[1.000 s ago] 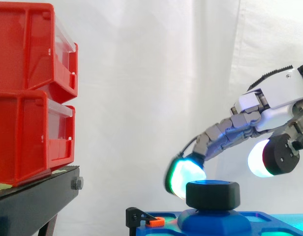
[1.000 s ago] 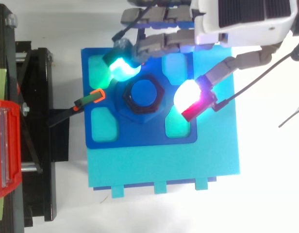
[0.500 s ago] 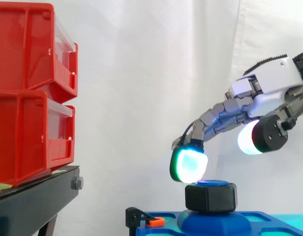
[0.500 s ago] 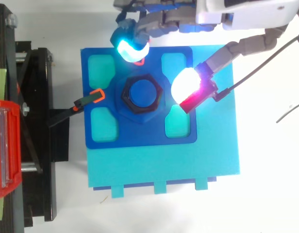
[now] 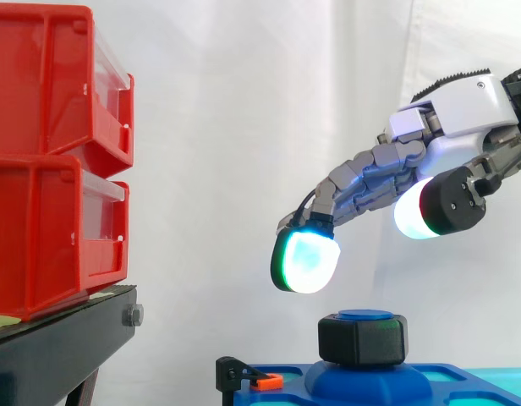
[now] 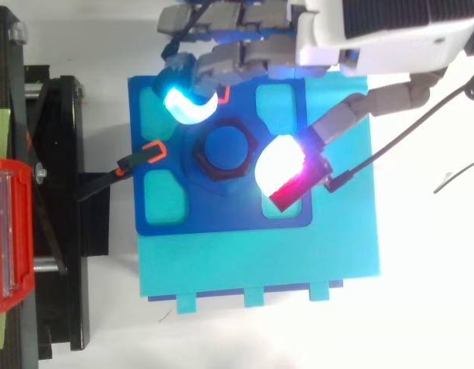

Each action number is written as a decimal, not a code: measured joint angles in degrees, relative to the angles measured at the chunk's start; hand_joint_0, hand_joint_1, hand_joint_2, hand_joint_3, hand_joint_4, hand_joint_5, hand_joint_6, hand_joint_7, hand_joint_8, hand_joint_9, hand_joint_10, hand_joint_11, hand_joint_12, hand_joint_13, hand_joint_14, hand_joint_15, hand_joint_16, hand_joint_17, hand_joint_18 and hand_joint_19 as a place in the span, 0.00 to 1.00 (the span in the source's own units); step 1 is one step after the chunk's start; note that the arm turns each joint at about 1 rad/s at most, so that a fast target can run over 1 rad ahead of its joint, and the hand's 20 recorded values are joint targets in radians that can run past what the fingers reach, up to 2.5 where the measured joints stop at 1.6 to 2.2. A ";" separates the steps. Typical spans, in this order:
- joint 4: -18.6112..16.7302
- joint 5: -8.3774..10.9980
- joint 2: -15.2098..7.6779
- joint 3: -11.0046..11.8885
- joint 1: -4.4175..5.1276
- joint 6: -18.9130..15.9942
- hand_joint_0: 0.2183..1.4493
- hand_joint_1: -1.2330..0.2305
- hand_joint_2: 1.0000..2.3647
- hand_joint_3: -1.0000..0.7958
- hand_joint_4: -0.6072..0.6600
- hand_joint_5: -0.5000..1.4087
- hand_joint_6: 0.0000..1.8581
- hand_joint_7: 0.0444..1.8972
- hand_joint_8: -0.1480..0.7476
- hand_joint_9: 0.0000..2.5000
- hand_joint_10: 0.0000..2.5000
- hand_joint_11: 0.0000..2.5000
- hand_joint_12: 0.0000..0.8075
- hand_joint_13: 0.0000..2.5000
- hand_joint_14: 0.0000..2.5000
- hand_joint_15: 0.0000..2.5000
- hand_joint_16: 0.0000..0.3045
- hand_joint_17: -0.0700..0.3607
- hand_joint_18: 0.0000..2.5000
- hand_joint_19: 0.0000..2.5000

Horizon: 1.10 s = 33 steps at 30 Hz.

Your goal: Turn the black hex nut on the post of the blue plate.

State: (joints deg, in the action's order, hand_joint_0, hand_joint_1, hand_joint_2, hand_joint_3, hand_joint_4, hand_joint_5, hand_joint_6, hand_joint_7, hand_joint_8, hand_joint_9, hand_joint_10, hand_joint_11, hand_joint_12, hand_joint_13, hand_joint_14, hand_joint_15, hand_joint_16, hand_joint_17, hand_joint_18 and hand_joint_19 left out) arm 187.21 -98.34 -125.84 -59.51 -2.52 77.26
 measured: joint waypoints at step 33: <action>1.84 6.90 0.06 -2.05 6.30 -2.21 0.22 0.59 0.00 0.28 0.59 0.15 0.27 0.35 0.38 0.06 0.00 0.00 0.42 0.08 0.00 0.00 0.19 0.47 0.00 0.03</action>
State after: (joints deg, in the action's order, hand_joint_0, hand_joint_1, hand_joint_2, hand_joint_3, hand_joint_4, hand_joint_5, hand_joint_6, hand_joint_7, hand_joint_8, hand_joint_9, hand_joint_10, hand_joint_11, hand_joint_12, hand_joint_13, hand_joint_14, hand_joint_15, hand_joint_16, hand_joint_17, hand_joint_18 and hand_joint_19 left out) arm 189.05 -91.43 -125.78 -61.55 3.78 75.05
